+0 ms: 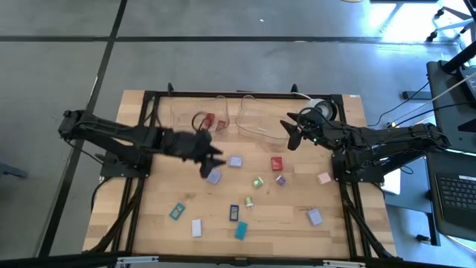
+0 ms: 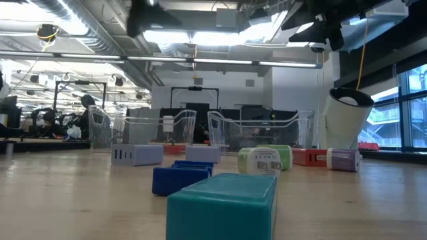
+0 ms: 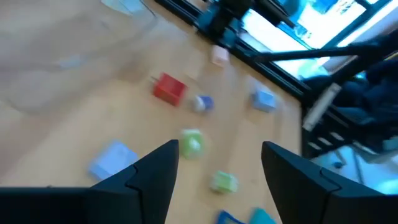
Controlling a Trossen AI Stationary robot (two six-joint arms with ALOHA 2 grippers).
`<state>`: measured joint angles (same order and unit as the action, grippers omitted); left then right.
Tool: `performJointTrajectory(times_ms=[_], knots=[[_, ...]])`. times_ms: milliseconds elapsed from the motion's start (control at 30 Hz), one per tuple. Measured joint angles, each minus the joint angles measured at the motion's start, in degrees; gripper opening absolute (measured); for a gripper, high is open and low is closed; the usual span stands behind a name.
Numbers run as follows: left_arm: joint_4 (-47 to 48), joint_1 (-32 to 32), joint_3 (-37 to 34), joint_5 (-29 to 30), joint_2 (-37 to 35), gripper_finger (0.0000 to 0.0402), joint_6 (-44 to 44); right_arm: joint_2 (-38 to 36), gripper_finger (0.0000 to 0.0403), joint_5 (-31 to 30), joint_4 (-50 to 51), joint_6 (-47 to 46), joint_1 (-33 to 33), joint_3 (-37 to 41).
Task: Pick & Place Office items
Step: Put the top light blue digital timer into the left transparent bin
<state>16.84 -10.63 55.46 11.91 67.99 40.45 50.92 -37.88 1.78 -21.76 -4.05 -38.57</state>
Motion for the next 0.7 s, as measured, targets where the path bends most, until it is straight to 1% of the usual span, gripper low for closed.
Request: performJointTrajectory(times_ms=[100,167,333,433,500,567,700], knots=[[1.10,-6.18,0.00,3.59,0.00,0.0228,5.89,0.02,0.0221,3.37,0.03,-0.13,0.00,0.00],[4.60,-9.89,0.00,4.04,0.00,0.0228,10.99,0.02,0.0221,7.05,0.10,-0.13,0.00,0.00],[16.17,-18.43,0.00,3.58,1.20,0.0224,30.36,0.02,0.0221,16.59,1.87,-0.19,0.00,0.00],[22.49,-22.44,0.00,3.18,3.04,0.0224,42.08,0.02,0.0221,19.53,3.44,-0.28,0.00,0.00],[25.26,-24.60,0.00,1.94,4.58,0.0224,49.34,0.02,0.0221,19.97,4.29,-0.28,0.00,0.00],[27.32,-26.19,0.02,-0.72,6.62,0.0224,55.52,0.02,0.0221,19.97,5.36,-0.28,0.00,0.00],[28.15,-28.47,0.02,-8.12,12.00,0.0224,61.72,0.02,0.0221,19.97,7.13,-0.28,0.00,0.00]])
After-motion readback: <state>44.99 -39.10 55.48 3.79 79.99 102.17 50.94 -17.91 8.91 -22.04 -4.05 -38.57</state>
